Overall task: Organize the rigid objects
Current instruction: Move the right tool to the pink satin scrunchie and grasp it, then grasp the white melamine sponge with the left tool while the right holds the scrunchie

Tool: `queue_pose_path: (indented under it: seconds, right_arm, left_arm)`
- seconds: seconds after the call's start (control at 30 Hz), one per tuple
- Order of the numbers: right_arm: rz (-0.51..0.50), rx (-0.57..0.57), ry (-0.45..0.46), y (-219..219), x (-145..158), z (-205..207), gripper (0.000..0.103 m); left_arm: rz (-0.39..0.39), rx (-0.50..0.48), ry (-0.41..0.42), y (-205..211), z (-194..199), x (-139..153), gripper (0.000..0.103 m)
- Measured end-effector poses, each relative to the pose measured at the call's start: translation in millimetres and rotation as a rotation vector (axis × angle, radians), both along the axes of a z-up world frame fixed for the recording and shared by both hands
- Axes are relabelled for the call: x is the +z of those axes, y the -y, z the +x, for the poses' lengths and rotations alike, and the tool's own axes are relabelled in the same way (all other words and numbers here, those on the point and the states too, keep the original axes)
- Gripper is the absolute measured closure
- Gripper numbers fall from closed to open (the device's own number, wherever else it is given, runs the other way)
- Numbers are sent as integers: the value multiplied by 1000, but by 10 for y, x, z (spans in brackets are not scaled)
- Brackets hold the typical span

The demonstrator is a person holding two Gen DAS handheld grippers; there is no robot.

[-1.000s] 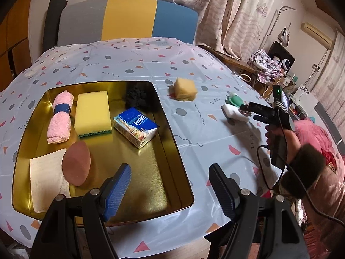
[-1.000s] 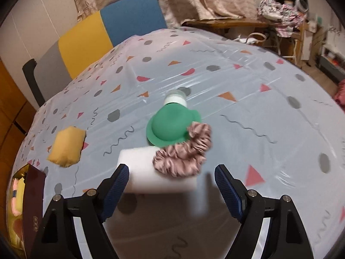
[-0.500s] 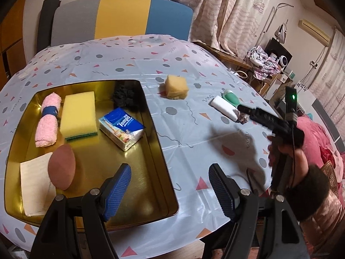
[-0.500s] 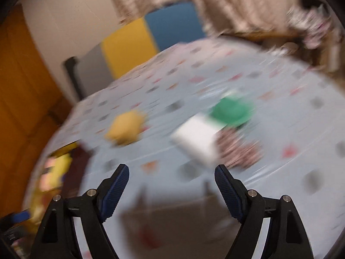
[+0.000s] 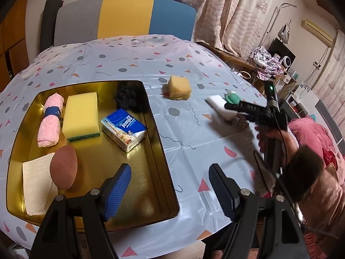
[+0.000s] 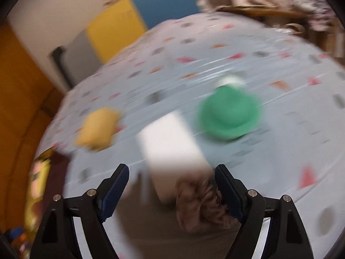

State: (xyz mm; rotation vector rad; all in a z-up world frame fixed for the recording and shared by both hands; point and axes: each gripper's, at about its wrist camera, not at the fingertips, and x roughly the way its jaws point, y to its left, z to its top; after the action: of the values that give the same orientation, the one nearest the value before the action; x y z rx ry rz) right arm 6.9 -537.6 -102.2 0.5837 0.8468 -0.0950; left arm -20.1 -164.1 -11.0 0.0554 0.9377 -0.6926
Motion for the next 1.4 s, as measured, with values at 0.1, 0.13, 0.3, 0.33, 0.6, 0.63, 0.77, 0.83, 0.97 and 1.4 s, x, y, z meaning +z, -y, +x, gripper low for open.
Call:
queue_pose_path:
  seconds: [0.1, 0.13, 0.3, 0.33, 0.6, 0.63, 0.77, 0.83, 0.97, 1.4]
  right_arm:
    - [-22, 59, 59, -314, 151, -145, 20]
    - [-53, 57, 60, -356, 182, -184, 20]
    - [-304, 13, 4, -442, 277, -432, 10]
    - [-334, 27, -3, -438, 266, -471, 8]
    - [-282, 20, -66, -272, -49, -383, 26]
    - [-289, 26, -59, -269, -75, -354, 27]
    - [-338, 71, -37, -348, -95, -290, 56]
    - [-315, 69, -21, -313, -78, -304, 62]
    - [-270, -3, 25, -117, -31, -422, 66]
    - [-194, -277, 84, 405, -124, -950, 66]
  left_arm:
    - [-1, -1, -10, 35, 21, -11, 27]
    - [-1, -4, -11, 48, 21, -10, 27]
    - [-5, -25, 0, 117, -21, 23, 27]
    - [-6, -26, 2, 124, -28, 26, 27]
    - [12, -64, 3, 308, -69, 69, 27]
    - [19, -70, 11, 341, -73, 87, 27]
    - [26, -82, 24, 507, -55, 154, 27]
    - [27, -86, 23, 612, -28, 180, 27]
    - [35, -95, 34, 874, 18, 225, 27]
    - [91, -112, -49, 2336, 537, -226, 27]
